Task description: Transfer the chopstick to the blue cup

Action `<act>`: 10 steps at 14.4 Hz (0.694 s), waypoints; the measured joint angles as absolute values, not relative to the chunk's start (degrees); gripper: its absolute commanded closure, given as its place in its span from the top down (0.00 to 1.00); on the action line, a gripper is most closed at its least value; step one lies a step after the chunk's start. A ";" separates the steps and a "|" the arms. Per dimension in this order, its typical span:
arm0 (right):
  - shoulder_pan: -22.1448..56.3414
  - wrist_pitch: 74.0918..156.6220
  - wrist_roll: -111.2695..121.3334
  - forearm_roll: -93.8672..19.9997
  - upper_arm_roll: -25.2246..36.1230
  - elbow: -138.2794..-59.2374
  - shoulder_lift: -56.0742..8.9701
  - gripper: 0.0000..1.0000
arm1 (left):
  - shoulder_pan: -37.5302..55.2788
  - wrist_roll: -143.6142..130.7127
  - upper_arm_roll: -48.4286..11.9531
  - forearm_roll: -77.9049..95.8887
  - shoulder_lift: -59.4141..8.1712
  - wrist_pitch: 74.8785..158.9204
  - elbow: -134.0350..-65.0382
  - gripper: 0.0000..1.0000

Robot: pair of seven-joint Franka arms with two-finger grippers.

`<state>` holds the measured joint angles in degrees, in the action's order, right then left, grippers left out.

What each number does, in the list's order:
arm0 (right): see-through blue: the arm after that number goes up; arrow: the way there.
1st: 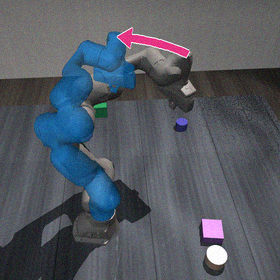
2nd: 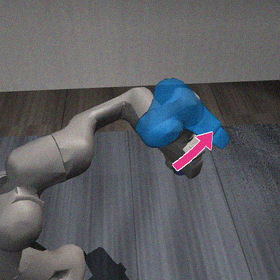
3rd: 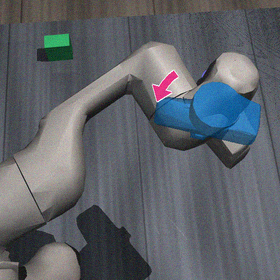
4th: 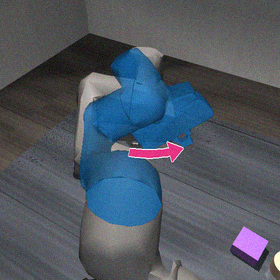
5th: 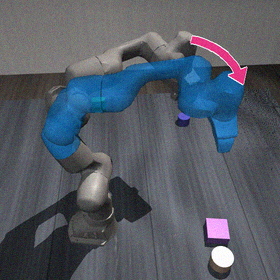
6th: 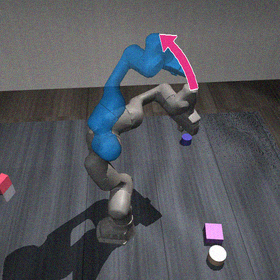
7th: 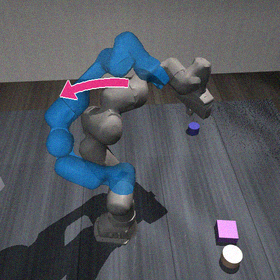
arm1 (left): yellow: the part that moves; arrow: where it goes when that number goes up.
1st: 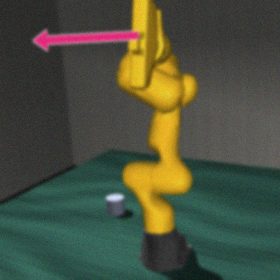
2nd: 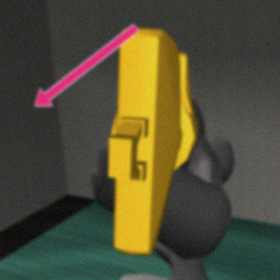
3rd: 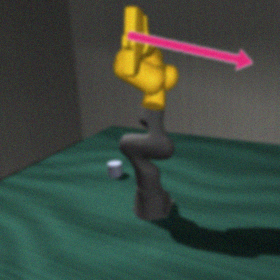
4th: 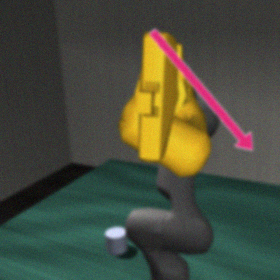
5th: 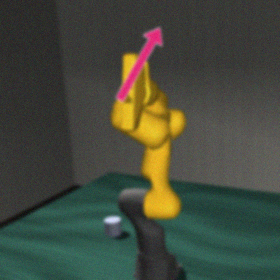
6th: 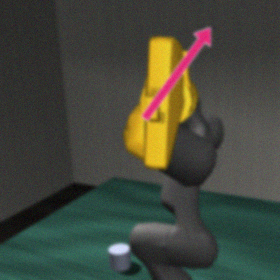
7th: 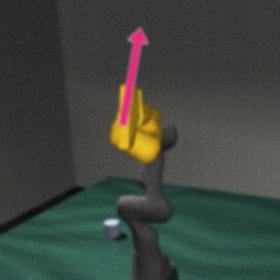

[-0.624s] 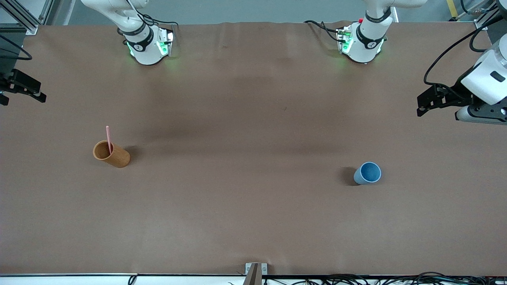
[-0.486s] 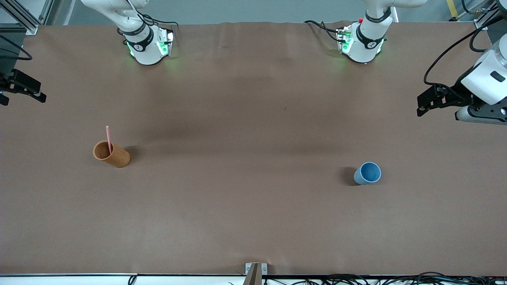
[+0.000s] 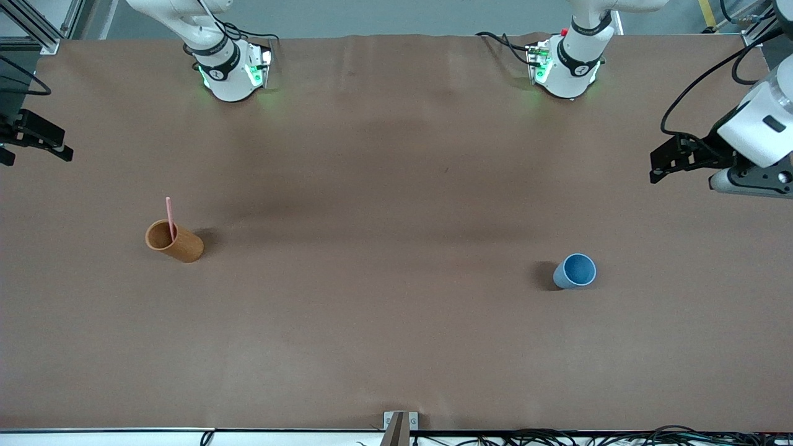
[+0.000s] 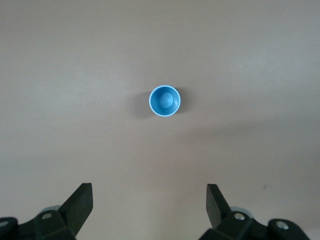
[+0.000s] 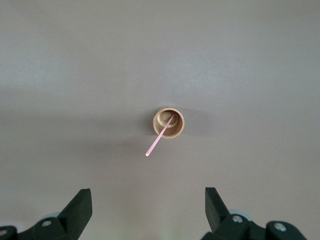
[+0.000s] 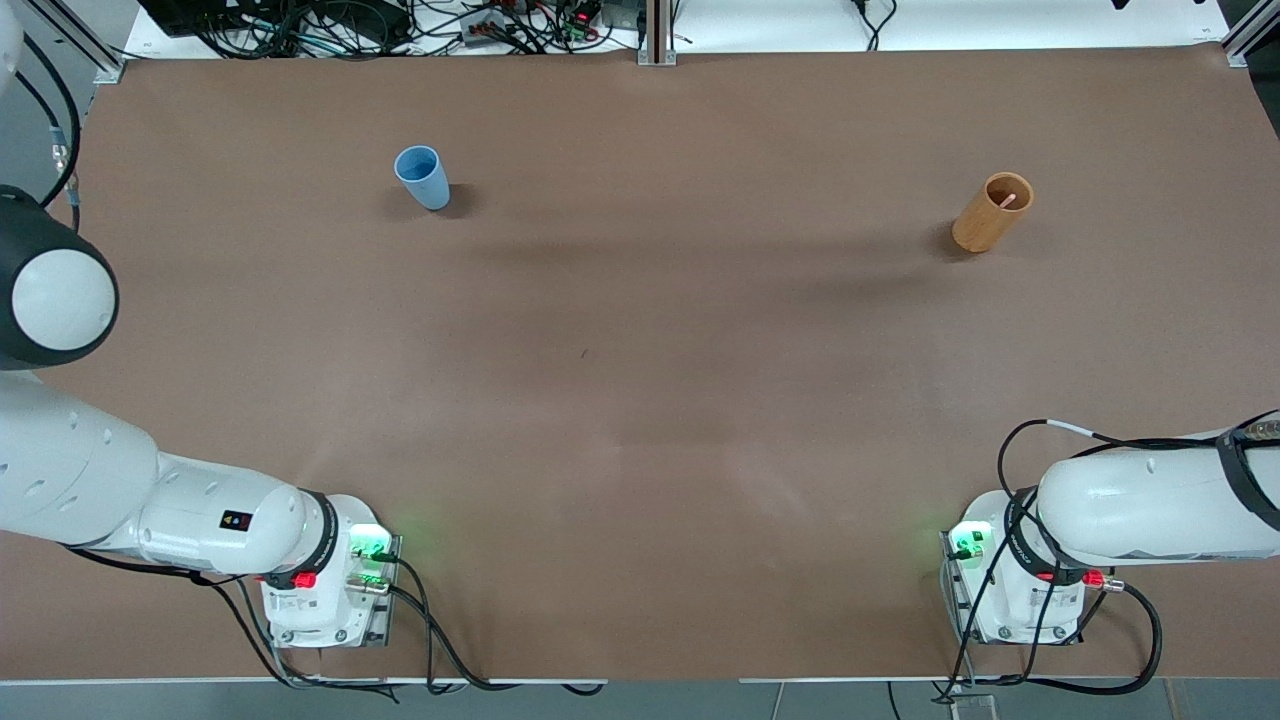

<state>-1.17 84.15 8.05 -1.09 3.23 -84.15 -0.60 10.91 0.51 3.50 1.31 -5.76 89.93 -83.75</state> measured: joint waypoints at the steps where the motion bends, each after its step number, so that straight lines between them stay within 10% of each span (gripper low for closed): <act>1: -1.17 84.15 8.05 -1.09 3.22 -84.19 -0.62 1.00 | 10.88 1.29 3.50 1.51 -6.96 90.88 -84.43 1.00; 10: -2.36 98.60 8.07 -1.09 3.39 -102.38 0.33 0.97 | 7.65 2.75 3.65 2.16 -16.88 127.12 -105.91 1.00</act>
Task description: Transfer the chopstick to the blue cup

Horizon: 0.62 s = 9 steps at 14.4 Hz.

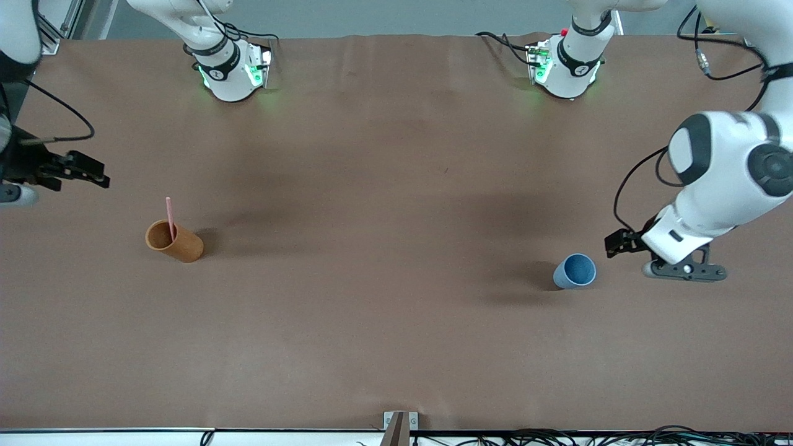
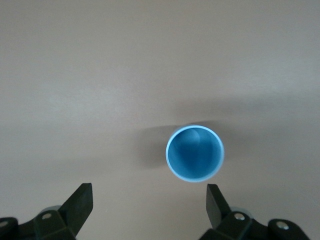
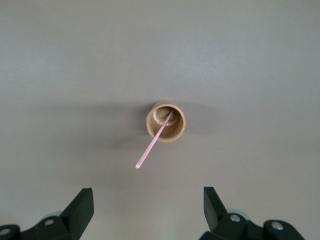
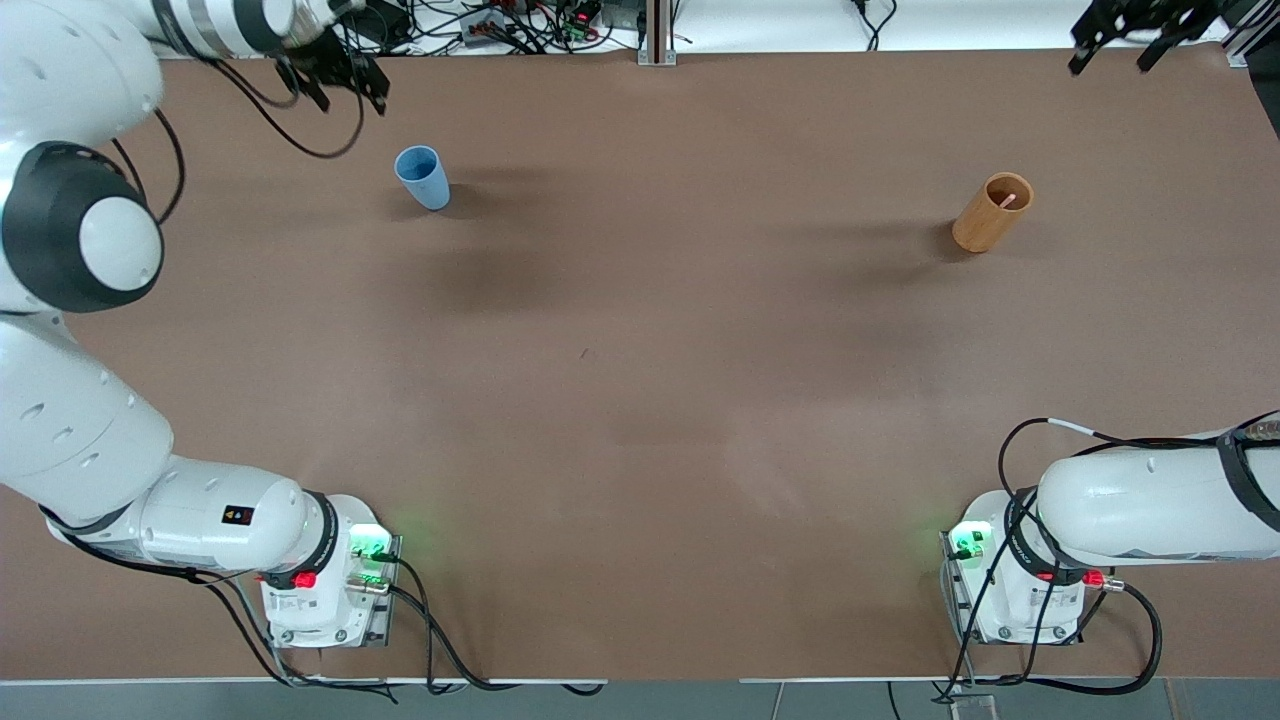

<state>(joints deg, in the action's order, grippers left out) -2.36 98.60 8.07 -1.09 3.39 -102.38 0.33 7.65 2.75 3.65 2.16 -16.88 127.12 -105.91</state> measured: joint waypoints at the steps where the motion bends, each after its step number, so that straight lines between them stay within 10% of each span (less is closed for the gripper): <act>1: -2.53 101.60 8.08 -1.09 3.40 -105.86 1.00 0.96 | 7.69 2.75 3.61 2.45 -18.82 129.75 -106.66 1.00; 9: -2.04 121.77 8.08 -1.09 2.50 -126.34 2.51 0.78 | 8.10 2.56 3.21 4.09 -27.67 139.94 -107.31 0.90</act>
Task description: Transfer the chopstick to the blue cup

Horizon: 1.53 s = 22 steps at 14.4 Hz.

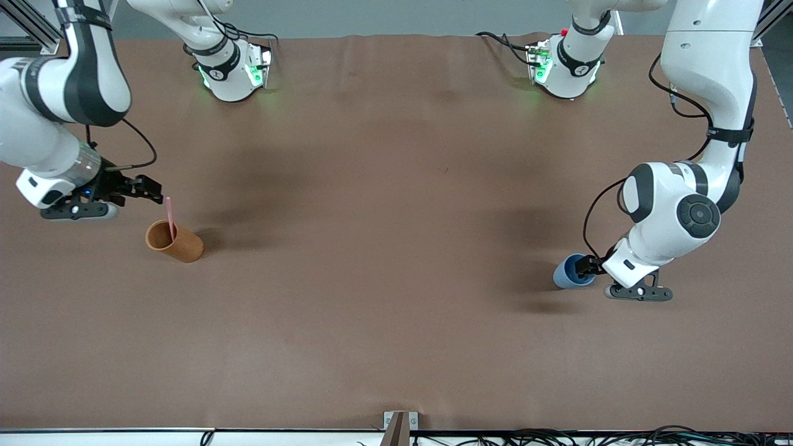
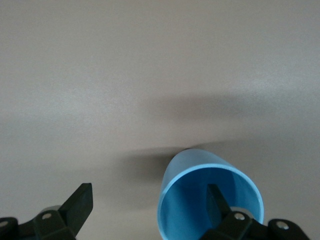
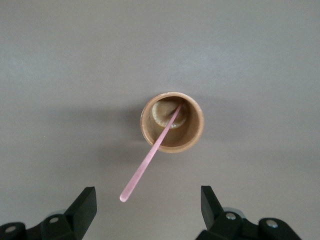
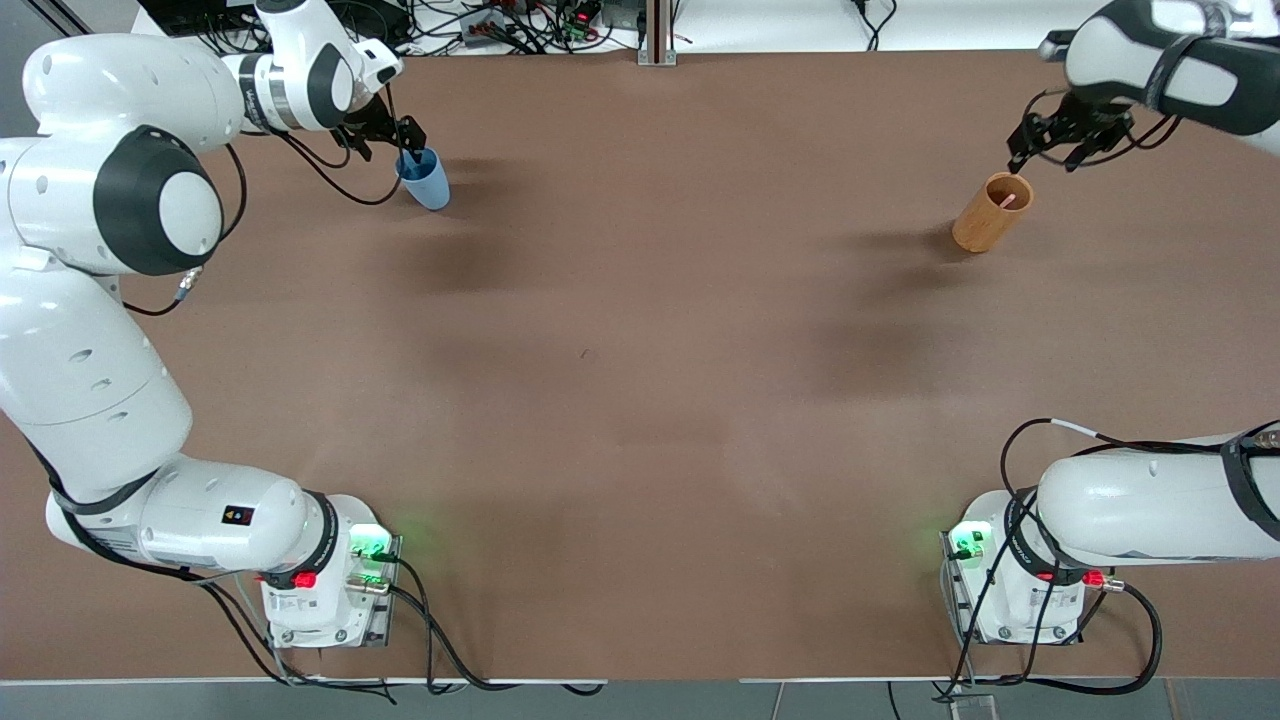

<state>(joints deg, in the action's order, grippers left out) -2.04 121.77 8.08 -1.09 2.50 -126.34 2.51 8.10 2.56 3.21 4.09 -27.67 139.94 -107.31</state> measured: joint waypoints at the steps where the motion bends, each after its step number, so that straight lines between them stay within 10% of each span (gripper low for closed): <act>1: -1.83 122.78 8.08 -1.09 2.43 -127.18 2.52 0.76 | 8.11 2.56 2.86 4.23 -28.09 141.16 -107.49 0.61; 3: -1.36 124.15 8.12 -1.06 2.36 -128.32 2.57 0.71 | 8.12 2.35 1.97 4.66 -29.20 143.22 -107.68 0.14; 5: -0.70 126.19 8.12 -1.05 2.30 -130.07 2.60 0.65 | 8.13 2.28 1.66 4.69 -29.78 143.99 -107.69 0.01; 14: -0.38 130.04 8.12 -0.97 2.35 -132.86 2.71 0.25 | 11.41 -1.90 1.37 4.60 -26.18 140.78 -106.83 0.00; 22: -0.43 130.07 8.12 -0.85 2.48 -132.87 2.71 0.26 | 33.88 -42.26 0.88 -0.23 -23.67 139.94 -106.53 0.01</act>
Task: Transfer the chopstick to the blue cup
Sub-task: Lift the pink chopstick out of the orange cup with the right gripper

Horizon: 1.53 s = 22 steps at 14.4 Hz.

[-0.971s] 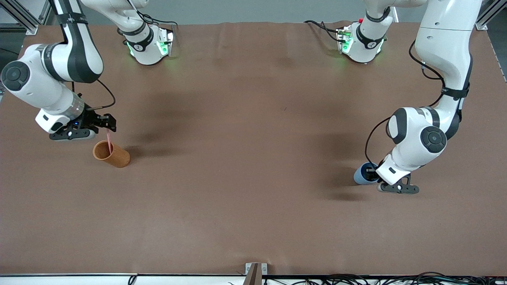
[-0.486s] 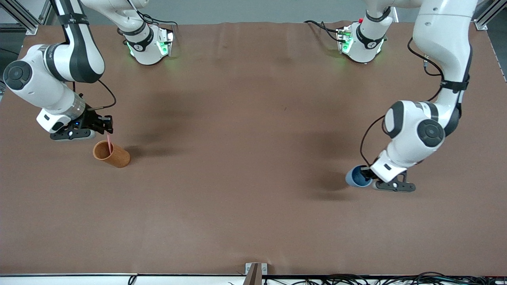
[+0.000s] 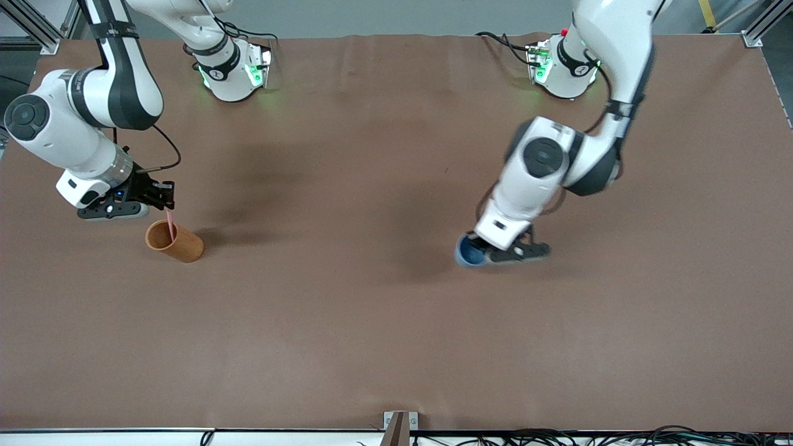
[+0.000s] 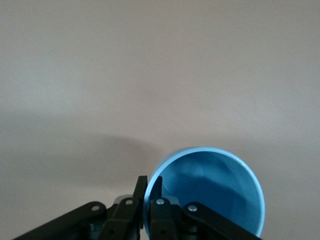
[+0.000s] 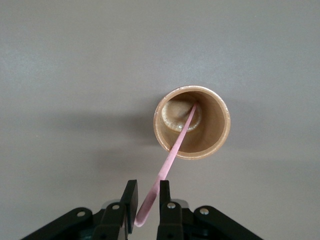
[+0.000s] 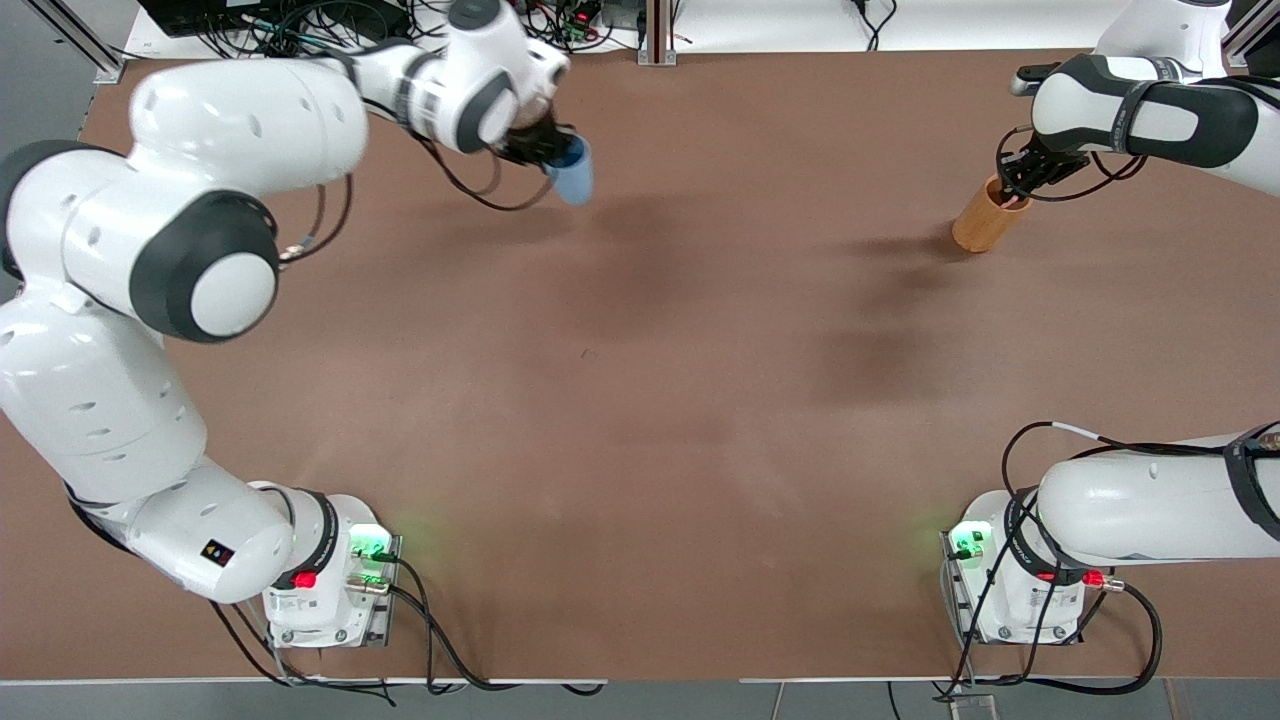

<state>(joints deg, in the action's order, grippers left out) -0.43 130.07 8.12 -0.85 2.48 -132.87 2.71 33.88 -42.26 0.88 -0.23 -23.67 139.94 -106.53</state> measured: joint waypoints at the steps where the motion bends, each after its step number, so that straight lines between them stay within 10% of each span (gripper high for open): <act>1: -0.43 129.89 8.12 -0.84 2.49 -132.89 2.71 0.26 | 36.04 -45.27 0.91 -0.80 -23.99 139.84 -106.56 0.01; 11: -0.49 127.33 8.07 -0.83 2.59 -132.93 2.79 0.09 | 41.51 -54.30 0.90 -5.41 -29.57 142.13 -106.60 0.03; 12: -0.51 127.38 7.96 -0.77 2.63 -132.85 2.88 0.06 | 41.72 -54.53 0.89 -5.41 -29.95 142.64 -106.60 0.09; 14: -0.54 127.36 7.89 -0.72 2.68 -132.52 3.01 0.04 | 42.01 -55.08 0.89 -5.41 -30.42 143.06 -106.60 0.83; 15: -0.57 127.33 7.82 -0.68 2.76 -132.40 3.09 0.04 | 42.02 -55.17 0.89 -5.41 -30.43 143.12 -106.58 1.00; 22: -1.25 116.60 7.82 -0.68 3.04 -124.70 3.06 0.04 | 37.64 -50.30 1.53 -5.53 -23.50 136.23 -104.35 1.00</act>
